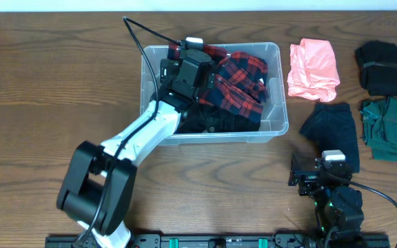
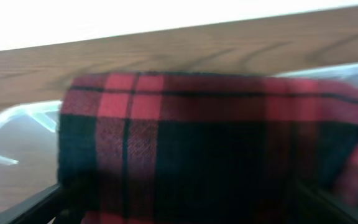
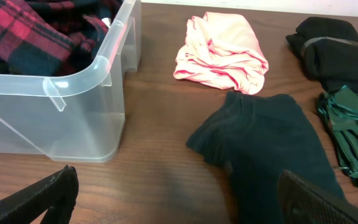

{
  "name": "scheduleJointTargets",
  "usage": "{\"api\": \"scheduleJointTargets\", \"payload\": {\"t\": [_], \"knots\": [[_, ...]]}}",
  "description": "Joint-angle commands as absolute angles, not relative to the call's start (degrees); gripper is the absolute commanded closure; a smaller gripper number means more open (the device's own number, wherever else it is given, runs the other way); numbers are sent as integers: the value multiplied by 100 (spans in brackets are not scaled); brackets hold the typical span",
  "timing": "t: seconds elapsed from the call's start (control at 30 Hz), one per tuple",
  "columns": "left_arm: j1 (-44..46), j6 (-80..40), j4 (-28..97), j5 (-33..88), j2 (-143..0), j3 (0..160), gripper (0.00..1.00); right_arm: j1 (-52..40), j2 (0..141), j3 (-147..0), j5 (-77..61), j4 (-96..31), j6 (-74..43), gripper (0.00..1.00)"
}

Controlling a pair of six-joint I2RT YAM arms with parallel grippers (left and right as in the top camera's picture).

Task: Pack container
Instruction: 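Lower the plaid shirt into the bin and push it down with the left gripper, then open the left gripper and lift it up over the bin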

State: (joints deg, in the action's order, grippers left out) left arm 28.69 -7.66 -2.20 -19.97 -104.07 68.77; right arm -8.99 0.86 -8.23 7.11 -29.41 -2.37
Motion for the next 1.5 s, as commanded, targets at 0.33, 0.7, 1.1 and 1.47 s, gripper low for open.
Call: {"api": "scheduleJointTargets", "payload": {"t": [0.33,0.7,1.1,1.47], "knots": [[2770,-878,587,-2119,-11257,6978,2,-854,75,-812,727,-2954,-255,1],[2773,-886,1190,-1806,-10962,7212,2,-854,75,-812,727,-2954,-255,1],[2770,-1061,2696,-1540,-9135,8263,47,-854,75,-812,727,-2954,-252,1],[2622,-982,5022,-1234,-9747,10700,58,-854,75,-812,727,-2954,-255,1]]}}
